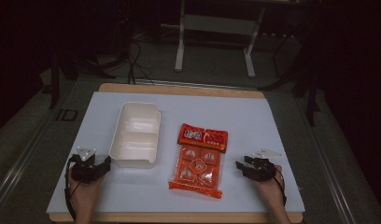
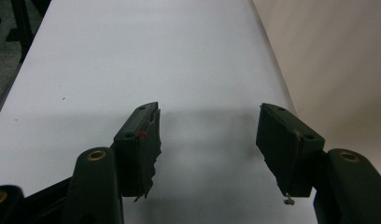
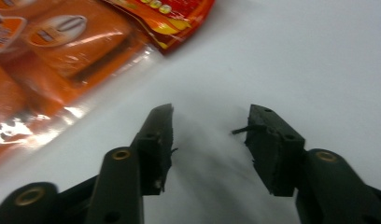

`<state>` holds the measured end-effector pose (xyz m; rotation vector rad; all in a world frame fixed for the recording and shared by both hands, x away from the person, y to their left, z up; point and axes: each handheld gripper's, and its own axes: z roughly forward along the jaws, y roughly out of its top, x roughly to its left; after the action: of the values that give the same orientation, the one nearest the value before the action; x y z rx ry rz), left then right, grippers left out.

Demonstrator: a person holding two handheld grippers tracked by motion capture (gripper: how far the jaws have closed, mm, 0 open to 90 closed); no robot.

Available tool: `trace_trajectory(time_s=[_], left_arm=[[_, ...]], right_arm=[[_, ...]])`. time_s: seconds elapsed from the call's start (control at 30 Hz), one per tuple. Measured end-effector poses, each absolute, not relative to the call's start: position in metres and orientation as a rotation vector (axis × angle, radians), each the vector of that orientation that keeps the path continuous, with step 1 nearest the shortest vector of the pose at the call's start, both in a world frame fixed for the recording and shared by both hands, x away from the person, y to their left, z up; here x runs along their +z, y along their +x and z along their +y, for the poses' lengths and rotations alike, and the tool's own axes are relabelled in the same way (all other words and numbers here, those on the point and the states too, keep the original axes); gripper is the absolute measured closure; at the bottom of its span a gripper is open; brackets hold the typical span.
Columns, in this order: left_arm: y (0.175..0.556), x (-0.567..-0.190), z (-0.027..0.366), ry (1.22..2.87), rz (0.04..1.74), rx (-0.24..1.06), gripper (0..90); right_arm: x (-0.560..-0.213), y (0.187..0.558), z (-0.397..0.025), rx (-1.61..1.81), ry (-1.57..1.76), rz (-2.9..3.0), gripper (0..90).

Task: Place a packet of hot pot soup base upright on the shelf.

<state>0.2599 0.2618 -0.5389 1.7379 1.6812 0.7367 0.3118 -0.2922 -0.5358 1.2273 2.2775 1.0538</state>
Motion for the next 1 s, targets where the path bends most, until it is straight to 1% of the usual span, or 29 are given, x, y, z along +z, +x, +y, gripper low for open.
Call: trace_trajectory(time_s=[0.17,0.3,0.7,0.73,0.77,1.0], left_arm=[[0.259,-0.539,0.261,1.737,1.678,0.737,40.1],[0.259,-0.539,0.261,1.738,1.674,0.736,40.1],[0.259,-0.539,0.261,1.736,1.676,0.734,40.0],[0.259,-0.539,0.261,1.736,1.676,0.734,40.0],[0.259,-0.539,0.261,1.735,1.676,0.734,40.0],[0.26,-0.539,0.261,1.747,1.673,0.733,40.0]], right_arm=[[-0.533,0.313,-0.287,1.056,1.201,2.309,52.7],[-0.527,0.324,-0.274,1.03,1.138,2.355,50.9],[-0.515,0.377,-0.249,1.074,1.147,2.376,44.4],[-0.515,0.377,-0.249,1.074,1.147,2.376,44.4],[-0.513,0.386,-0.246,1.076,1.162,2.37,42.5],[-0.513,0.407,-0.244,1.086,1.209,2.376,39.1]])
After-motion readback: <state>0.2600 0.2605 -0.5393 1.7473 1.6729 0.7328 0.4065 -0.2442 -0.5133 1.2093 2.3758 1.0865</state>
